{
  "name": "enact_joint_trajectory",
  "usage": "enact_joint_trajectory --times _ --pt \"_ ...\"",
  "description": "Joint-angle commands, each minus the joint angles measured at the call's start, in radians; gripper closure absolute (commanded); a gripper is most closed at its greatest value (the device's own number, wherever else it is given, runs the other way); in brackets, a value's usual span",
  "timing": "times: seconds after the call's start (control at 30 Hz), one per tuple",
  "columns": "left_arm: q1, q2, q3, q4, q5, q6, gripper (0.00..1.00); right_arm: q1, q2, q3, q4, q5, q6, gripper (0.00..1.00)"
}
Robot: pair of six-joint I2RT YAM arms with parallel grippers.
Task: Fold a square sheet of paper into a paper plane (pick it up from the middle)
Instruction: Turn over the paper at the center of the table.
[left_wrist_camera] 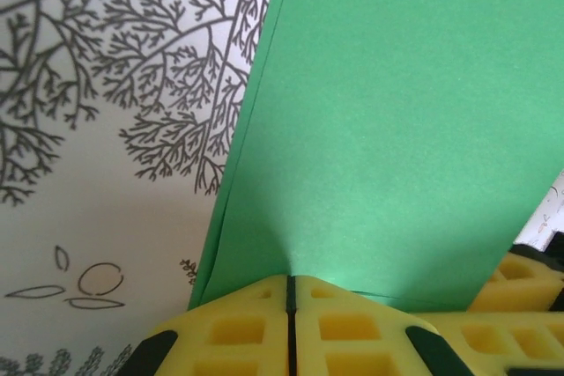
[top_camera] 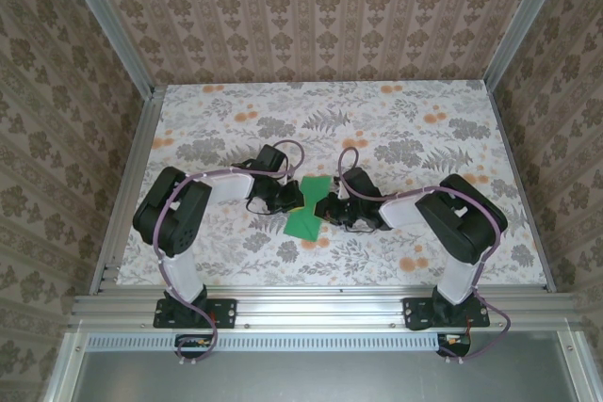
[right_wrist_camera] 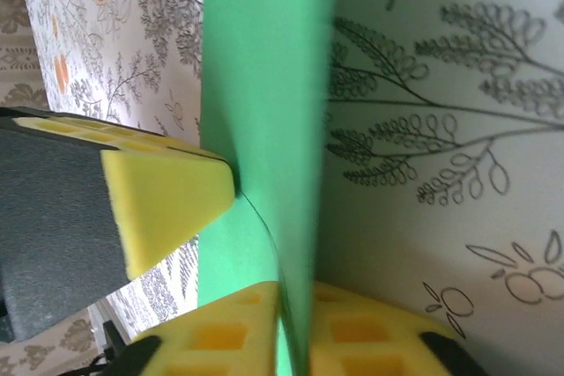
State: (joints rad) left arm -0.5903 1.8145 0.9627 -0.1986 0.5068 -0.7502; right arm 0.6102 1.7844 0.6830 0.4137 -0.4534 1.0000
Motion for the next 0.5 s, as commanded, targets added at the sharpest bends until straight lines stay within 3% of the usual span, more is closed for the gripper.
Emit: enact_joint_trajectory --times 0.0,0.13,0.23,0.37,0.47 --pt "-0.005 -0.055 -0.005 -0.018 -0.016 -0.024 0.9 0.003 -0.015 -0.004 -0.021 -0.017 -0.018 0.91" --pt "-0.002 -0.118 -0.005 -0.004 -0.015 -0.042 0.86 -0.002 -0.105 0.03 -0.173 0.016 -0.078 0.96" --pt "0.008 -0.198 -0.007 -0.005 -0.033 -0.059 0.79 -0.013 -0.214 0.092 -0.431 0.081 -0.18 0.97" --pt "0.045 -0.329 -0.031 -0.031 -0.098 -0.064 0.74 -0.017 -0.356 0.288 -1.009 0.399 -0.396 0.97" --pt "0.091 -0.411 -0.073 -0.039 -0.126 -0.076 0.72 -0.012 -0.388 0.453 -1.342 0.68 -0.495 0.96"
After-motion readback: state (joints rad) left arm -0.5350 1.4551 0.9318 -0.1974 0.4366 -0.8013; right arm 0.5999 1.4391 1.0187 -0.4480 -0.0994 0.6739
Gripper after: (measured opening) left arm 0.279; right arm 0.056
